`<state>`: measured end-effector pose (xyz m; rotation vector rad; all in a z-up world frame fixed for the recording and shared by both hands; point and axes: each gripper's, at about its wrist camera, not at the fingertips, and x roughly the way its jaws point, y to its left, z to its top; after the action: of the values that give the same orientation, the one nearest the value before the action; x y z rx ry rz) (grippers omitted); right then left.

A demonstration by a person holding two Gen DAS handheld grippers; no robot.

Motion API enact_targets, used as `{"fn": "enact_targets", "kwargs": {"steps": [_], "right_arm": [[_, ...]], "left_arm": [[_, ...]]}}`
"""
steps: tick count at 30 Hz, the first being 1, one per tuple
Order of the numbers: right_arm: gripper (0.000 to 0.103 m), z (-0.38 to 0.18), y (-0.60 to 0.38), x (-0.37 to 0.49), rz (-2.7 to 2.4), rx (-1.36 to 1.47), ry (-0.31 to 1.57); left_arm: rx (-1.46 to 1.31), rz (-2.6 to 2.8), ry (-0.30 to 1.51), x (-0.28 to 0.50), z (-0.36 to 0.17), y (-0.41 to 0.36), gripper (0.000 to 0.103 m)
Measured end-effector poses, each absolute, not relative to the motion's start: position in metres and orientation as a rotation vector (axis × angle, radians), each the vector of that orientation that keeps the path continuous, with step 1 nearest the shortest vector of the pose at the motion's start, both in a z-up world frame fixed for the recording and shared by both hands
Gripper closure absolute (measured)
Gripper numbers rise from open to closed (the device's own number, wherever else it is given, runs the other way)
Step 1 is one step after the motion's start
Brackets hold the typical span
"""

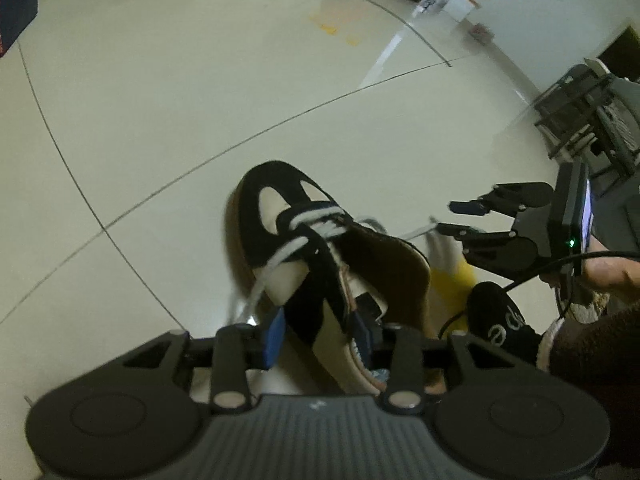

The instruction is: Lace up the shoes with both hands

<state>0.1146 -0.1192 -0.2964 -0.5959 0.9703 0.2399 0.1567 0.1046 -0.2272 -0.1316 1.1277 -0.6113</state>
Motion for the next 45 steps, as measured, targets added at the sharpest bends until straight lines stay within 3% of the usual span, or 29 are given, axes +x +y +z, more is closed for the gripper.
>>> {"fn": "enact_targets", "kwargs": {"steps": [9,20,21,22,23,30,45], "right_arm": [[0.073,-0.290,-0.060,0.113,0.466,-0.626,0.881],[0.080,-0.294,-0.051,0.132,0.524,-0.627,0.863],[0.083,-0.295,-0.052,0.134,0.522,-0.618,0.866],[0.087,-0.296,-0.053,0.137,0.516,-0.608,0.871],[0.097,-0.298,-0.054,0.139,0.505,-0.602,0.877],[0.100,-0.298,-0.071,0.134,0.413,-0.683,0.812],[0.101,-0.306,-0.197,0.144,0.044,-0.612,0.972]], "left_arm": [[-0.134,-0.676,1.118,0.165,-0.226,0.120,0.063],[0.083,-0.605,1.152,0.176,-0.279,0.093,0.065],[0.096,-0.590,1.152,0.176,-0.282,0.089,0.073],[0.122,-0.565,1.152,0.176,-0.285,0.086,0.091],[0.150,-0.532,1.148,0.176,-0.288,0.084,0.098],[0.312,-0.264,1.056,0.175,-0.287,0.095,0.100],[0.367,0.089,1.047,0.191,-0.283,0.165,0.100]]}}
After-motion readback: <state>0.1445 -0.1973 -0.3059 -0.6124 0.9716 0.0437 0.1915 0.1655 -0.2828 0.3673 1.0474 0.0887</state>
